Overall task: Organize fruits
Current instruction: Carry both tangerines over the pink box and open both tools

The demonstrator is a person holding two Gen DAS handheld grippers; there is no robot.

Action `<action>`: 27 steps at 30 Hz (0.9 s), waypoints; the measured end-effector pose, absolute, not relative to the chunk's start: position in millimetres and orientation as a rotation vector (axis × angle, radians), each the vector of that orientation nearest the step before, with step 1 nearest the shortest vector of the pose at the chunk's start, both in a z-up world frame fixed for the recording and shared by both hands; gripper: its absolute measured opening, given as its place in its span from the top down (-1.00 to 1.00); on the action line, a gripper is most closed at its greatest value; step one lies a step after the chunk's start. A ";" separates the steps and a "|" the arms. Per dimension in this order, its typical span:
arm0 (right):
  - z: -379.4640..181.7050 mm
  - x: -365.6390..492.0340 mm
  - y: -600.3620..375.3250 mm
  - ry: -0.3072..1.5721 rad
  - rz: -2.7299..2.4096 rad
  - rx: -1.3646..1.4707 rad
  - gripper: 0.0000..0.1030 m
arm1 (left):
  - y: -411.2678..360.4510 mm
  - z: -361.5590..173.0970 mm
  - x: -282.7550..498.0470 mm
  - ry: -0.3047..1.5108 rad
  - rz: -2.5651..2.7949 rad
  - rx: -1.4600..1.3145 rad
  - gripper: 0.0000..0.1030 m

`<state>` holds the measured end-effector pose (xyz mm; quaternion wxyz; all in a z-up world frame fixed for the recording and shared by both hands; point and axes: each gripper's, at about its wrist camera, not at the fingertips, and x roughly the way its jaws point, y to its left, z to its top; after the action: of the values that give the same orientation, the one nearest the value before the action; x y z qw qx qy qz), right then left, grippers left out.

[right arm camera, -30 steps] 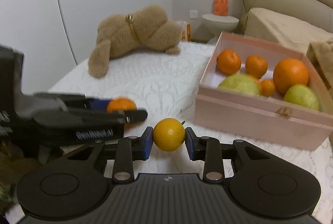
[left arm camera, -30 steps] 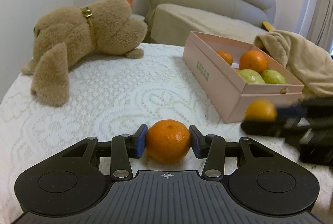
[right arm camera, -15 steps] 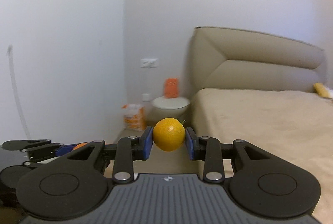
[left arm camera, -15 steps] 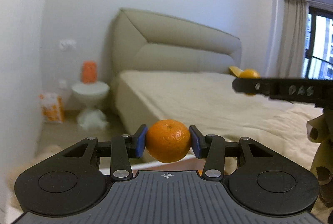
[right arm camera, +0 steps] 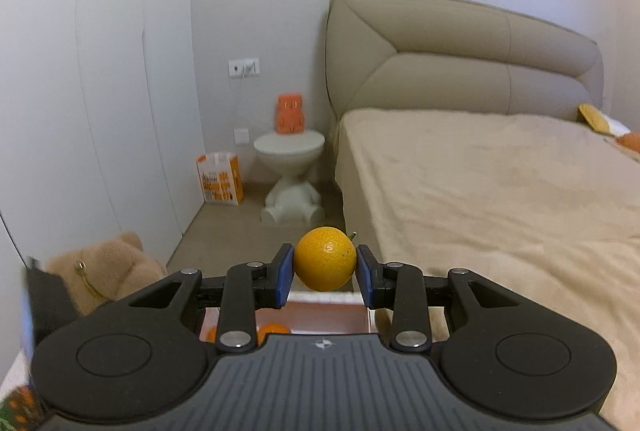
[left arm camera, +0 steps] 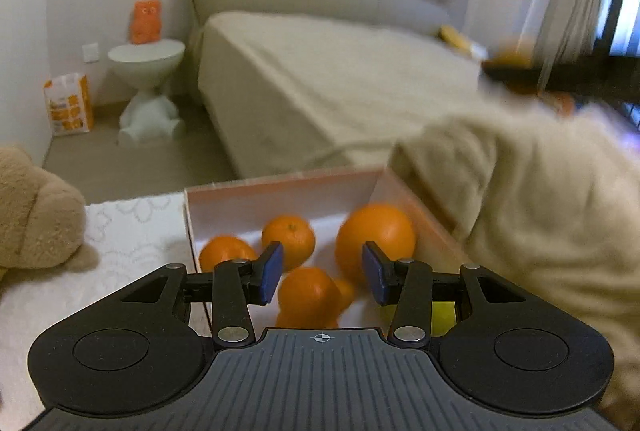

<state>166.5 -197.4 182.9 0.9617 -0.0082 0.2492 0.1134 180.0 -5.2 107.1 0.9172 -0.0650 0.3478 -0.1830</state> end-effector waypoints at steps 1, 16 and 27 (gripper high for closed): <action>176.5 169.7 -197.8 0.521 0.233 -0.007 0.37 | 0.5 110.9 178.8 0.703 -0.365 -0.144 0.05; 80.8 193.4 -154.8 0.744 0.344 0.098 -0.13 | 53.1 98.8 109.3 0.706 -0.284 -0.082 0.06; 80.3 72.7 -168.7 0.585 0.204 -0.084 -0.59 | 52.7 61.5 12.7 0.693 -0.188 -0.046 0.06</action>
<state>72.7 -168.7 80.3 0.9515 -0.0415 0.2879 0.1002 12.7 52.7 61.5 0.9359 -0.0226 0.3392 -0.0922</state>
